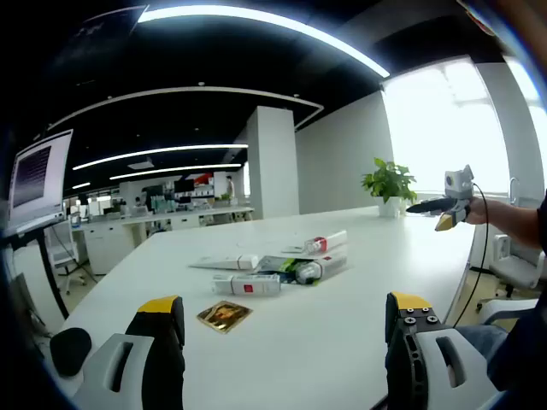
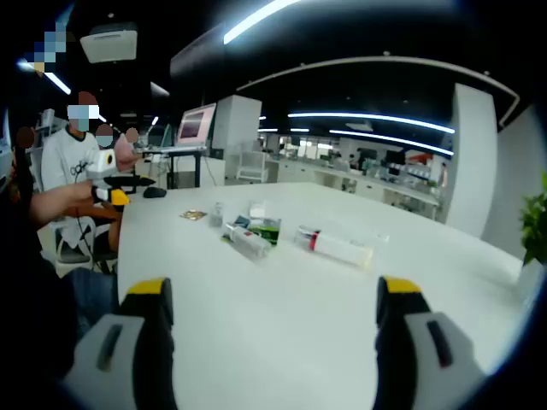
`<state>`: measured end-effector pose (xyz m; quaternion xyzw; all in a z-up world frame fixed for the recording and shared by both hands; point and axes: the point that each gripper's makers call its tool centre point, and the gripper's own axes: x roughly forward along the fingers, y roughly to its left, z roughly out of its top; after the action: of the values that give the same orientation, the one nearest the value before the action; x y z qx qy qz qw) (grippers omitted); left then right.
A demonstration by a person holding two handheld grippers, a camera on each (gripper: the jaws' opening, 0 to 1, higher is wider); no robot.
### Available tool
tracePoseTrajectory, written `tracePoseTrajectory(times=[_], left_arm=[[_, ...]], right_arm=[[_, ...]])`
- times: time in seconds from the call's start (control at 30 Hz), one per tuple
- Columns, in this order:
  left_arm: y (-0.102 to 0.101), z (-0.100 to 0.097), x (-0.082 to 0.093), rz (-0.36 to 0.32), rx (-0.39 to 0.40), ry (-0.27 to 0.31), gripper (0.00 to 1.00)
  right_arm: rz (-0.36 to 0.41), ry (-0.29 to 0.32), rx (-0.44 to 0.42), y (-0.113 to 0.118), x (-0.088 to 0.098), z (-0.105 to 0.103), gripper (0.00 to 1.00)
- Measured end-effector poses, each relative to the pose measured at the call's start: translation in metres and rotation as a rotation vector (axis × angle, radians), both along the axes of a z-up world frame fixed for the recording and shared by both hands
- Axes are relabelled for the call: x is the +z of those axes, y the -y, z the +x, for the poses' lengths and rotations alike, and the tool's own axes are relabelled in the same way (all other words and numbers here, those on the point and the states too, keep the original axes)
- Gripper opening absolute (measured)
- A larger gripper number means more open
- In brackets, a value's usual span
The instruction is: Arrange the skincare products in the storage area until every visible bottle or jar stands upright without overlapping.
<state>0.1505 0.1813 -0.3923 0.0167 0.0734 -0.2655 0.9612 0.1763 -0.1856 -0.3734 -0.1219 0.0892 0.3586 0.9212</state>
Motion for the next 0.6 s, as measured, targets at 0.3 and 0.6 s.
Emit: tracePoseTrajectory(times=[0.3,0.6], left_arm=[[0.001,-0.0001,-0.0015,0.006,-0.003,-0.005,1.0],[0.0021,-0.0002,0.0014,0.007,-0.007,0.0,1.0]], right_arm=[[0.0,-0.001,-0.001,0.0003,-0.0008,0.0007,1.0],[-0.001,-0.001,0.004,-0.0017,-0.0005,-0.0008,1.0]])
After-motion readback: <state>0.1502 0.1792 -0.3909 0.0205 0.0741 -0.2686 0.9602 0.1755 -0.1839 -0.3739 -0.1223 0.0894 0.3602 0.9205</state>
